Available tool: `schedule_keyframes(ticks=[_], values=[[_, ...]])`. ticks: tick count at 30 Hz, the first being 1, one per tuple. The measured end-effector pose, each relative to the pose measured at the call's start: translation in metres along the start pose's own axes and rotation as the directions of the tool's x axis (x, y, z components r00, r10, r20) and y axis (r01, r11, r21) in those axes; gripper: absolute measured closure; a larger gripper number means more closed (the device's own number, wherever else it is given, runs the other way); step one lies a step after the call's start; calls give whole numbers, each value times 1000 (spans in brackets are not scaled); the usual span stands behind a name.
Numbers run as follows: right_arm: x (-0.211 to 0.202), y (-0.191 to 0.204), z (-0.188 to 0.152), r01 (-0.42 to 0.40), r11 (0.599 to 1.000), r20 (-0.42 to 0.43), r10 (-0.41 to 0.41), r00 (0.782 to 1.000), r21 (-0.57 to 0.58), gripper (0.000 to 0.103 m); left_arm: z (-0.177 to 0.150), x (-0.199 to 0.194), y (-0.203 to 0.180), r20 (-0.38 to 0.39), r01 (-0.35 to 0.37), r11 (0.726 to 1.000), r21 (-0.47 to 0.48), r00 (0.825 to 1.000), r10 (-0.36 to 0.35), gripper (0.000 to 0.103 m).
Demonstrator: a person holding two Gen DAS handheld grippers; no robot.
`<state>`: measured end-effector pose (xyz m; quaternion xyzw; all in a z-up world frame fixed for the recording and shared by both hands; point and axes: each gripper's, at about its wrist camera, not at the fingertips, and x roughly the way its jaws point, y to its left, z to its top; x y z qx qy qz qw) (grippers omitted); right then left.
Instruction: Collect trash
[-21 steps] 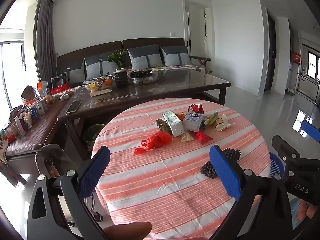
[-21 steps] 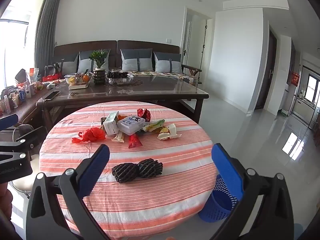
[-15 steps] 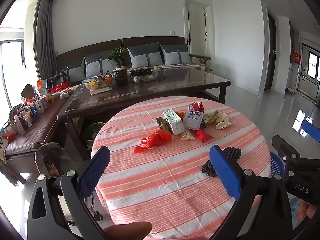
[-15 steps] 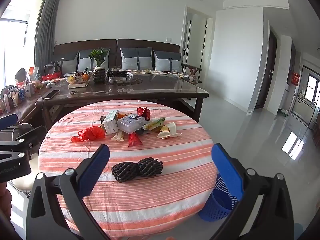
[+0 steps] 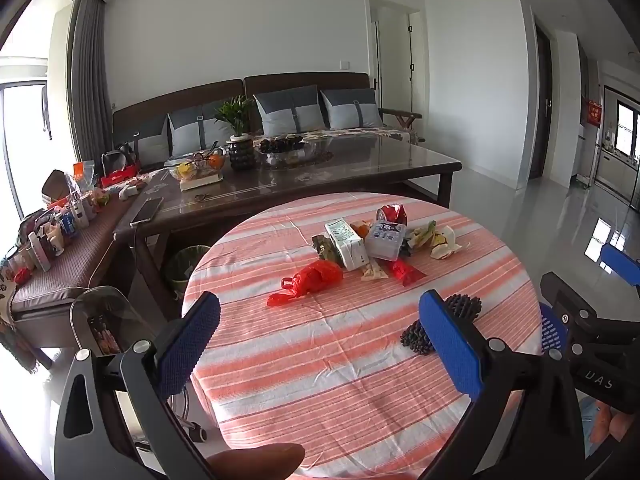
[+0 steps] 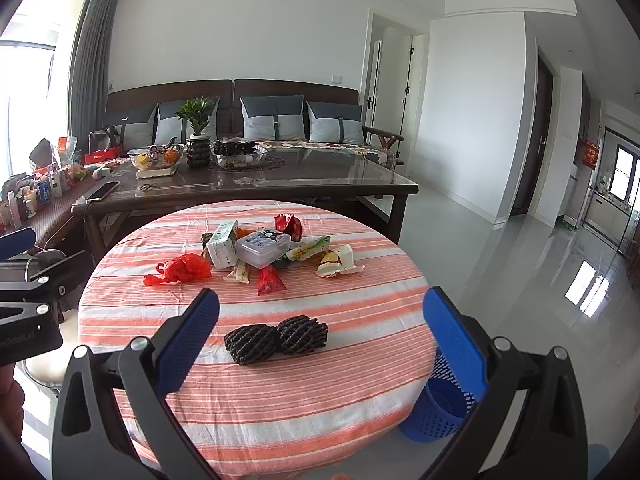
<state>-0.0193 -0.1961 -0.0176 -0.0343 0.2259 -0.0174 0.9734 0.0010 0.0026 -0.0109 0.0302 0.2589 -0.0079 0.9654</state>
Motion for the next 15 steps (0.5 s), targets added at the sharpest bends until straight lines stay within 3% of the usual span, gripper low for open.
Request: schedule_keyframes(ticks=[15], values=[[1,7,0,-8,1000,4,8,1000,-9,5,1,-1,0,-12,-1,1000,-10,1000,1,4]])
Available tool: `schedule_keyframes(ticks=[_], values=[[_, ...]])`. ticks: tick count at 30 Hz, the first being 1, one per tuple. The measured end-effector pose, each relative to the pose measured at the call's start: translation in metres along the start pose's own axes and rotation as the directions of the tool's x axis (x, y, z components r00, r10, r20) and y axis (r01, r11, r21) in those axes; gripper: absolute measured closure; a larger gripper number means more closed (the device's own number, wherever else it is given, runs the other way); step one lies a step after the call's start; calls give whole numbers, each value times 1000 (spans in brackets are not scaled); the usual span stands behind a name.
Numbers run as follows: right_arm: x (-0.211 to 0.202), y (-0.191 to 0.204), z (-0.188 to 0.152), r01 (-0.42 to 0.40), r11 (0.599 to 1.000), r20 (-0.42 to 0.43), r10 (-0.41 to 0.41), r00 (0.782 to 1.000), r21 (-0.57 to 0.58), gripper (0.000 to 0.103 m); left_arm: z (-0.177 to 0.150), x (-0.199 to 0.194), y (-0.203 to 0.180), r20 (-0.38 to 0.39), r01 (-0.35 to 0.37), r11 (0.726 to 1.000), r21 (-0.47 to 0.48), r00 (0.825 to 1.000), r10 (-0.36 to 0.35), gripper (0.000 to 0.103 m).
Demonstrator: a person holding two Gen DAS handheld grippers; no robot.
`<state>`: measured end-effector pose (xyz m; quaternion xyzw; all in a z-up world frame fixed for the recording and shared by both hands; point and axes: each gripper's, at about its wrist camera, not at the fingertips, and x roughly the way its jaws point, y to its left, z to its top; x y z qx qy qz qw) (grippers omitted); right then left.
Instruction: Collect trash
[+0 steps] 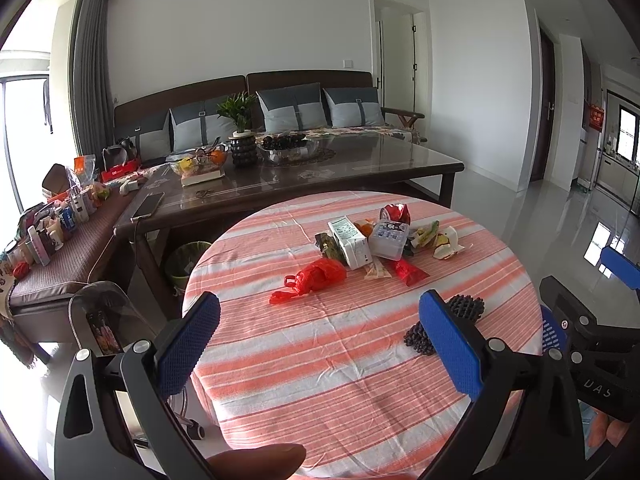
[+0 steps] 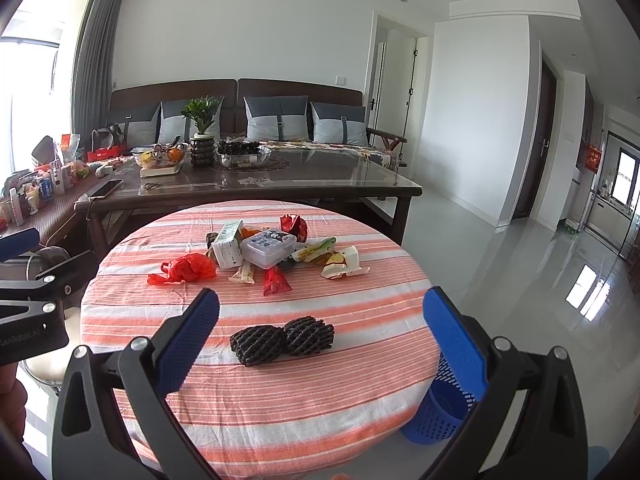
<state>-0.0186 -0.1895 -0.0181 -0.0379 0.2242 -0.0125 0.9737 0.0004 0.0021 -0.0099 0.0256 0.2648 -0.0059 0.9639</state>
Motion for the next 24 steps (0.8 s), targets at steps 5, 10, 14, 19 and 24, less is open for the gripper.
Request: schedule_keyframes(ticks=[5,10,14,19,24], values=[[1,1,-2,3,1000,2,-3,1000,0,5,3,0,3,-4,2,1000,1,1000,-2,4],[2,0,-2,1,1000,-2,-1,1000,0,5,3,-2,1,-4,3,1000,4,1000,-3,4],[2,0,-2,3,1000,-3,-3,1000,-1,5,3,2,3,-6,3,1000,0,1000,-3,4],[3,0,-3,3,1000,-3,-3,1000,-2,5,2,2,2,-7,4,1000,1,1000,-4,4],[2,1,-3,3,1000,-3,-3,1000,-3,5,1,2,2,-7,4,1000,1,1000,-4,4]])
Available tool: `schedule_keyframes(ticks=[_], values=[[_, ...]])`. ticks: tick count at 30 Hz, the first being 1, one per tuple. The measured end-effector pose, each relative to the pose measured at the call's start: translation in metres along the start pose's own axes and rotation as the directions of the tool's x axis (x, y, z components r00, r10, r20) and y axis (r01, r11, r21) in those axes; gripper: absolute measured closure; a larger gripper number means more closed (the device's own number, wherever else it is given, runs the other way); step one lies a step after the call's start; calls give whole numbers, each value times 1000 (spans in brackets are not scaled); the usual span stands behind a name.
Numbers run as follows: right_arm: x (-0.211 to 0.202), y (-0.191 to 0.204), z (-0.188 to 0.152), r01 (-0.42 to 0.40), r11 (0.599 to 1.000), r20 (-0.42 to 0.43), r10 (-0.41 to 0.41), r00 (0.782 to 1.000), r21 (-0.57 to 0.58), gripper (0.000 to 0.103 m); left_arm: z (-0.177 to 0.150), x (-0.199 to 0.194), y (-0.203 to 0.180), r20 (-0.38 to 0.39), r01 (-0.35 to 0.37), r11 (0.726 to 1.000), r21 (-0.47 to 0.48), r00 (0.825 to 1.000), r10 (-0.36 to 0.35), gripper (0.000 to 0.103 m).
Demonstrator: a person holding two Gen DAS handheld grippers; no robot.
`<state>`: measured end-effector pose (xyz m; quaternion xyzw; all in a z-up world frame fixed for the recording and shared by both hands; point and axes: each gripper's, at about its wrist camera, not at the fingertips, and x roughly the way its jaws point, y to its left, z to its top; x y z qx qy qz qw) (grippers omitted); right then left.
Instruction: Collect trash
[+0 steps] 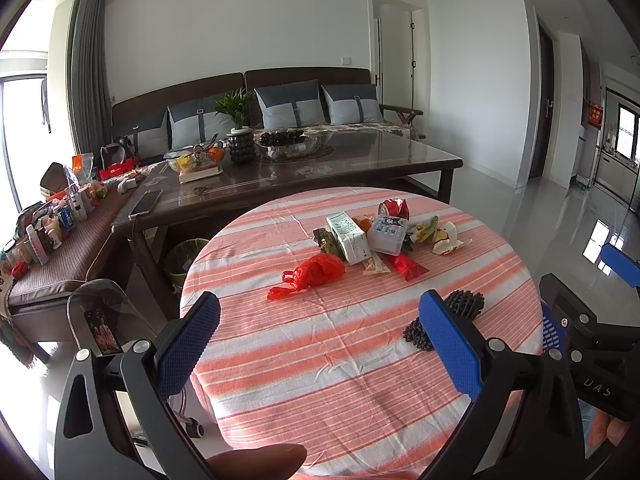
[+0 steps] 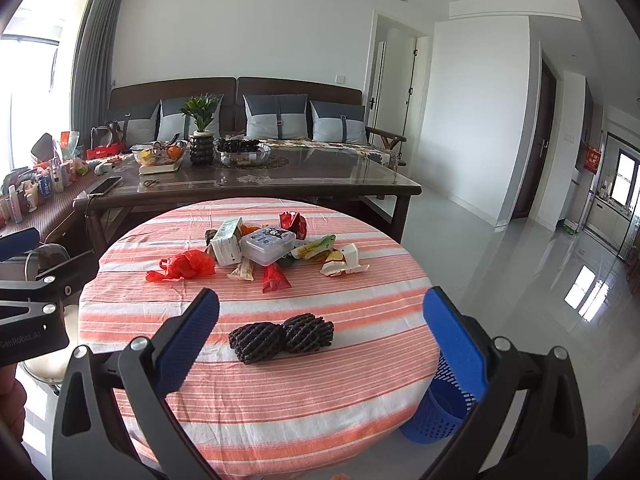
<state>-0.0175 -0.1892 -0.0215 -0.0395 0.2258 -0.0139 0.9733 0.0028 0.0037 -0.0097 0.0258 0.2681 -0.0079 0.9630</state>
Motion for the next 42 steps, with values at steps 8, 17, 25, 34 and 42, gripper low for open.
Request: schedule_keyframes(ticks=[8,17,25,34,42], values=[[0,0,-1,-1,1000,-1,1,1000,0,5,0,0,0,0,0,1000,0,1000,0,4],[0,1,0,2,1000,-1,-2,1000,0,5,1,0,0,-1,0,1000,0,1000,0,4],[4,1,-7,5,1000,-12,-5,1000,-8,5,-9,4,6,-4,-5,1000,-13,1000,4,4],[6,0,-8,7,1000,-17,-7,1000,-9,5,-9,6,8,-11,-5,1000,-16,1000,5,4],[11,2,-8,6,1000,-38,-7,999,-20,5,-10,6,10,-13,-9,1000,-16,1000,9,4]])
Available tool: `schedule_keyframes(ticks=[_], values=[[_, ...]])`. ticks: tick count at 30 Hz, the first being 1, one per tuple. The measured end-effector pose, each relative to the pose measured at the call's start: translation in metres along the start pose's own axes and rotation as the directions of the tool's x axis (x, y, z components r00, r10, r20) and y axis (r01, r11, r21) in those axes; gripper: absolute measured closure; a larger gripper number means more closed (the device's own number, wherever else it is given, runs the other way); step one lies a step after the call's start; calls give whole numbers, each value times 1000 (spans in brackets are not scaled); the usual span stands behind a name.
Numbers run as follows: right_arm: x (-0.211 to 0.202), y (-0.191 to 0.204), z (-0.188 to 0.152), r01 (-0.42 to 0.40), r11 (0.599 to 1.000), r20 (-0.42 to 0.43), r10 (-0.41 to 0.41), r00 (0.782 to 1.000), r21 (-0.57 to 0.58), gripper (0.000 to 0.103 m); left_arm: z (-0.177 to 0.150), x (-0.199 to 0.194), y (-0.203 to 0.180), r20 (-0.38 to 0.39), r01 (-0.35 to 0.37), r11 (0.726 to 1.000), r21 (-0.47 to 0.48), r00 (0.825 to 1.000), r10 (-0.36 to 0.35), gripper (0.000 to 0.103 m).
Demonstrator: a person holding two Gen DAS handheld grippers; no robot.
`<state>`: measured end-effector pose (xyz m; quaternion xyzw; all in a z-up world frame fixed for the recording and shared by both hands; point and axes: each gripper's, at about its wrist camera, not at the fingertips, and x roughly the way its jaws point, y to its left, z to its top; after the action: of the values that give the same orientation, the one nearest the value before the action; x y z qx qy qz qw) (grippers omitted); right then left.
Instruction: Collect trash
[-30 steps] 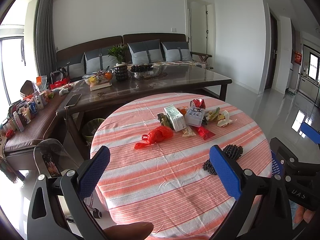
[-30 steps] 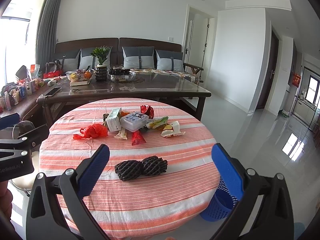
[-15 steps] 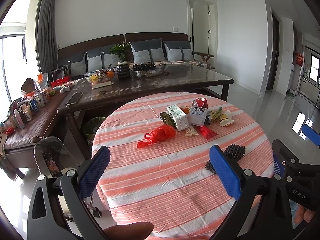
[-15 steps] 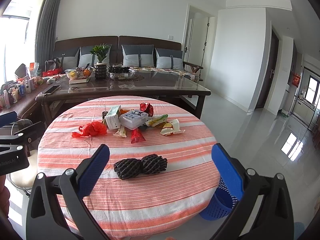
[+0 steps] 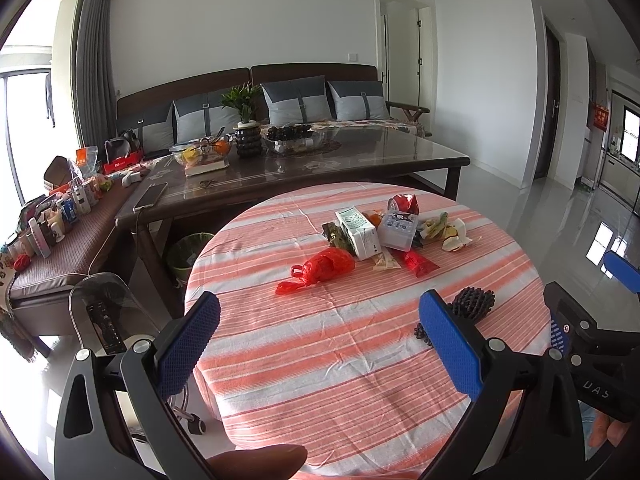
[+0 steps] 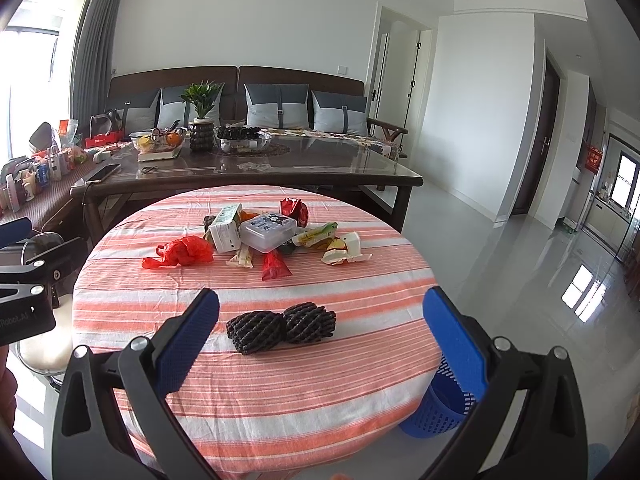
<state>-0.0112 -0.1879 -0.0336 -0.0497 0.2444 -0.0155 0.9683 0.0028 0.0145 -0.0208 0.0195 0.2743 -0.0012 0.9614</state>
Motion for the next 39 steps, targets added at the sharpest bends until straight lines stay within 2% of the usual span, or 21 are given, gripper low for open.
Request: schedule_keyframes(ticks=[39], values=[[1,10,4,3,1000,-14,-3,1000,-19,5,3,4,9,-16,-9,1000,-10,1000,9,4]])
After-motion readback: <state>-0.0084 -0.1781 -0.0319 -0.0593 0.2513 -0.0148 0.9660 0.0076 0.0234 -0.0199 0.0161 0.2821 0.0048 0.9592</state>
